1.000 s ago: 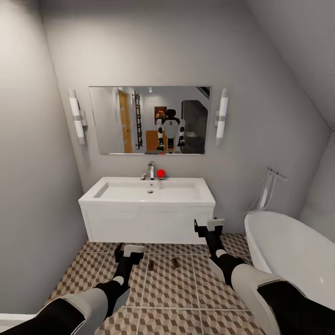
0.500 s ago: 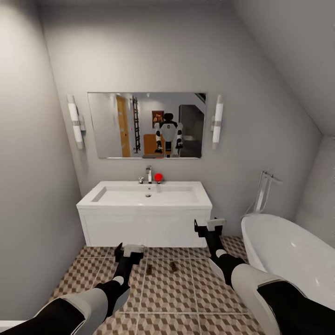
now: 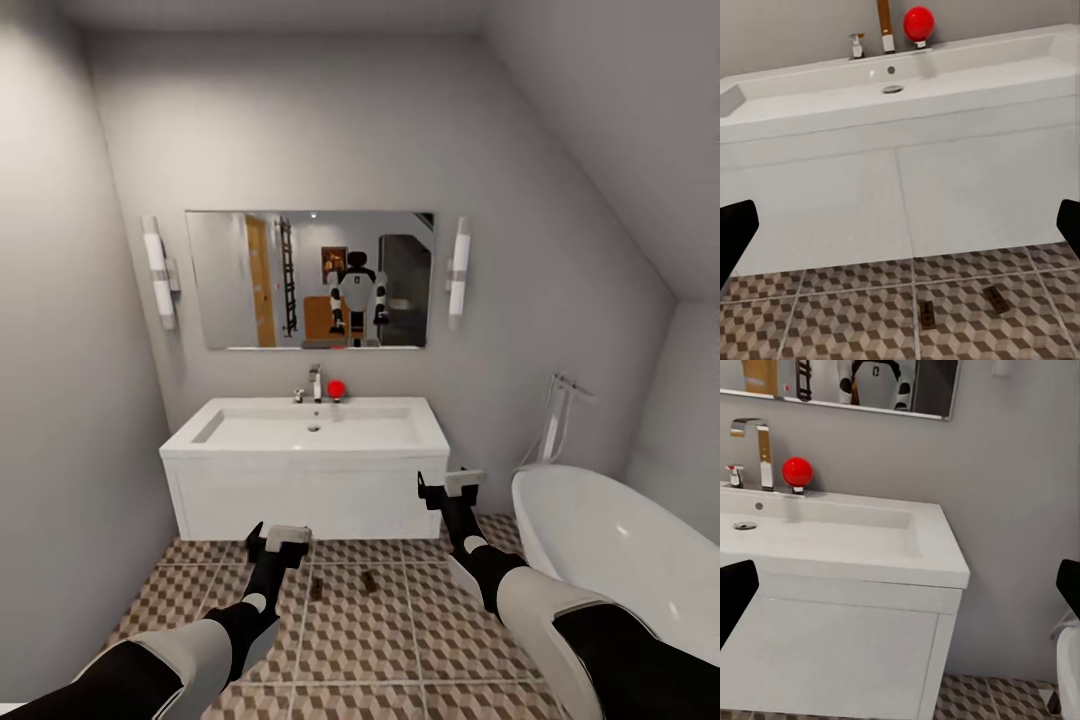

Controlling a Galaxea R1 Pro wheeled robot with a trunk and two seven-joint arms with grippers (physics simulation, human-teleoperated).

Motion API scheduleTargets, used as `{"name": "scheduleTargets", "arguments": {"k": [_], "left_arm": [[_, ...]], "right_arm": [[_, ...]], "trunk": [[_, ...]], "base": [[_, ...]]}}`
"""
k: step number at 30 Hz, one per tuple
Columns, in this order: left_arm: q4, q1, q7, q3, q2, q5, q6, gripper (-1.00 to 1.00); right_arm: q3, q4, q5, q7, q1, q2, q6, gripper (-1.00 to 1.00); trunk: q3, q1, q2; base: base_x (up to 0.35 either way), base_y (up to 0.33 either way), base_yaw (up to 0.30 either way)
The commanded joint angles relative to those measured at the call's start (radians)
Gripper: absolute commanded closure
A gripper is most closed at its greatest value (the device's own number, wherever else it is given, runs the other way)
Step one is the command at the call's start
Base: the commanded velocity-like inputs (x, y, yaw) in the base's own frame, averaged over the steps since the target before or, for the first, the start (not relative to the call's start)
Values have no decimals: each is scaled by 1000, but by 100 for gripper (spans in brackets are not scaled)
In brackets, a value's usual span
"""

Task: Take the four mousetraps from the cabinet in the bathroom and place them on the bathroom floor. Make sure all four end up on the same floor surface, and ensure that at least two of them are either under or directly next to the same bathroom sink.

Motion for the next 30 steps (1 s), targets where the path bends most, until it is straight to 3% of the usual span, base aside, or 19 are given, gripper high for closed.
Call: {"name": "scheduleTargets", "arguments": {"k": [1,30], "left_arm": [[4,-1,2,-9,-1,8,-6,-100],[3,-1,2,-9,-1,6,-9,-100]], "right_arm": [[8,1,2,-9,0,0,-1,-100],[8,2,2,-11,0,0,-1,-100]], "trunk": [[4,-3,7],[17,-3,7]], "base": [[0,0,-61],[0,0,-16]]}}
